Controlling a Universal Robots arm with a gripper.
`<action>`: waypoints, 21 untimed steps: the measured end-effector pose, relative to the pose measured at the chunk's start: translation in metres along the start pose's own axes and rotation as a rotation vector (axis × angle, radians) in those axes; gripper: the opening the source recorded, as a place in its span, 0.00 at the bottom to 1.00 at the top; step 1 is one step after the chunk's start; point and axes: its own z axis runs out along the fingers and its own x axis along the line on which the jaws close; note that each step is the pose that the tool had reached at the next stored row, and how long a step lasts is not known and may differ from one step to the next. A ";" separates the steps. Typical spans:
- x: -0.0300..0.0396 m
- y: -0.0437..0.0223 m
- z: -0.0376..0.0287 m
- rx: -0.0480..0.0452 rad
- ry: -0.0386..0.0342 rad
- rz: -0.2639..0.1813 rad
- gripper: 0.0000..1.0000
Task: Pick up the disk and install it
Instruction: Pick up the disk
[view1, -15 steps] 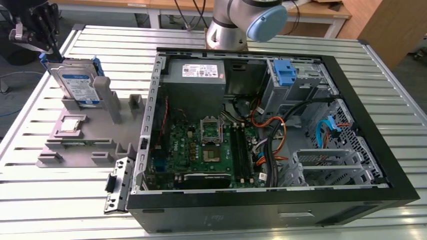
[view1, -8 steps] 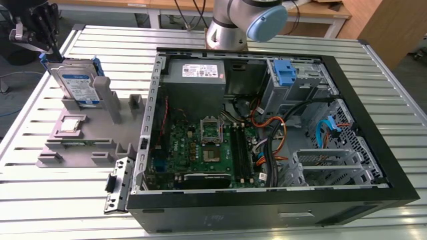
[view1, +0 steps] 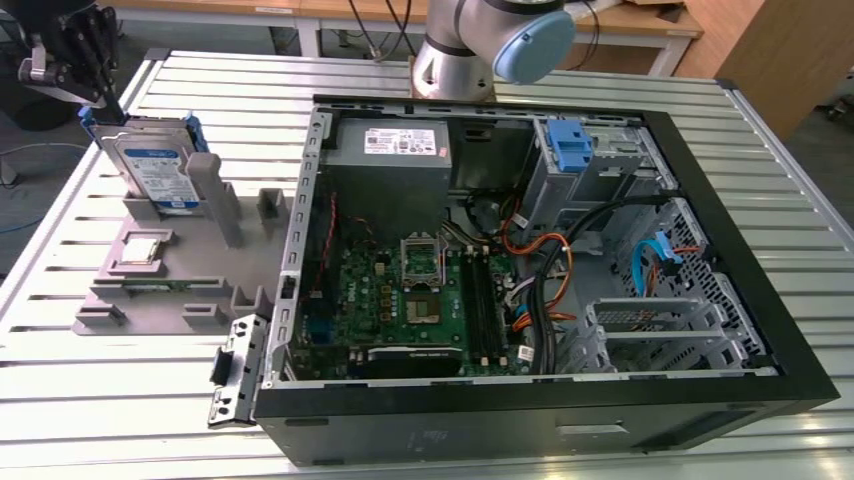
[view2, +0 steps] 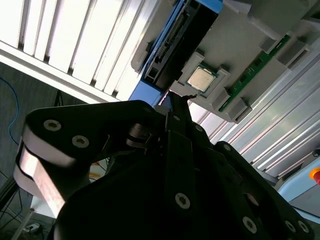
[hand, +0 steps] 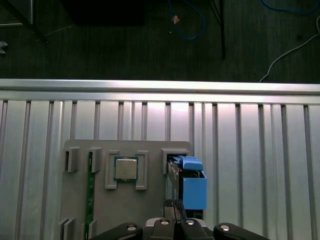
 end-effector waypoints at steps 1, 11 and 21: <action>0.0000 0.0000 0.0001 0.0000 0.0004 -0.005 0.10; 0.0000 0.0000 0.0002 0.0006 -0.0031 -0.101 0.10; 0.0000 -0.0010 0.0014 0.0042 -0.0272 -0.038 0.10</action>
